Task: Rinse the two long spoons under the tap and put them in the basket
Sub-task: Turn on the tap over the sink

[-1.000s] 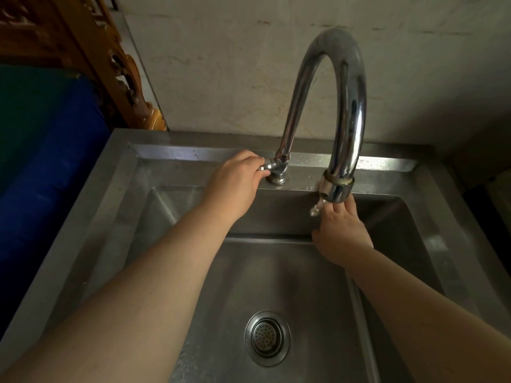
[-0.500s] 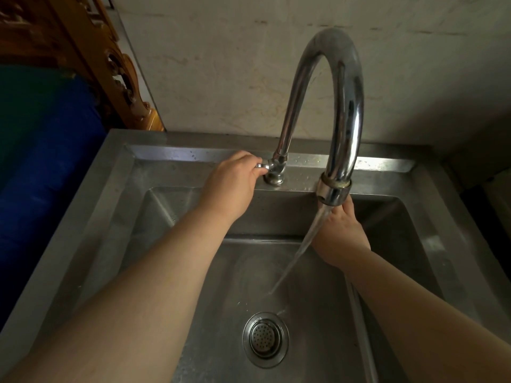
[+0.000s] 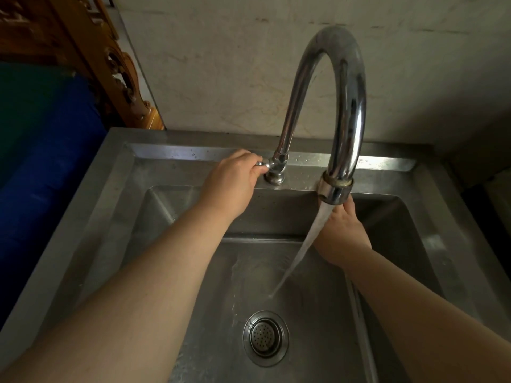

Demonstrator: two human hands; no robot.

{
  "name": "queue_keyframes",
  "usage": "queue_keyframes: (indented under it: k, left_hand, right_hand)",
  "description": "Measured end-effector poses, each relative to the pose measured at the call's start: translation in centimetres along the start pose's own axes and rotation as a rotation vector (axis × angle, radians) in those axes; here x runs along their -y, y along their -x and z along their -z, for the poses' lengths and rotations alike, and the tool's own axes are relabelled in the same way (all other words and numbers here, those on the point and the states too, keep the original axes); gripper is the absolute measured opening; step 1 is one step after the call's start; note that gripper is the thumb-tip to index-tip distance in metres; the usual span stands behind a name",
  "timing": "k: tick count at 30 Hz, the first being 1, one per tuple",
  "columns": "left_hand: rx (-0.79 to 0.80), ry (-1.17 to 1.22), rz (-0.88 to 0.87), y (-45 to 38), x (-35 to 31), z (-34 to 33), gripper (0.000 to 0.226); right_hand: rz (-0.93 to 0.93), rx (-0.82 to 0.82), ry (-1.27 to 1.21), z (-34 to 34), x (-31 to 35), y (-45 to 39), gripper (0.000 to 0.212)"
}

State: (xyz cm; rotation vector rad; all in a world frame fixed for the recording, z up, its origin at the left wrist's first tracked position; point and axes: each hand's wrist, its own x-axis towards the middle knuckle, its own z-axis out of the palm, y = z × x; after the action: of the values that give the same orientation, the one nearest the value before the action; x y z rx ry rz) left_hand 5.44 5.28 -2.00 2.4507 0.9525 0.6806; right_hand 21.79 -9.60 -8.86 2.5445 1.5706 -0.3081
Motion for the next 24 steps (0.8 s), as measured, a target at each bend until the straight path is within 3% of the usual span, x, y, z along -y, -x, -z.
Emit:
queue_keyframes:
  k: [12, 19, 24]
  left_hand:
    - [0.149, 0.027, 0.175, 2.3, -1.5, -0.2, 0.059]
    - [0.044, -0.158, 0.105, 5.0, -2.2, 1.1, 0.060]
    - [-0.023, -0.238, 0.081, 8.4, -2.8, 4.1, 0.063]
  right_hand:
    - [0.031, -0.007, 0.001, 0.3, -0.8, -0.2, 0.075]
    - [-0.049, -0.138, -0.231, 2.4, -1.0, 3.7, 0.090]
    - [-0.108, -0.281, -0.358, 2.2, -0.4, 10.9, 0.069]
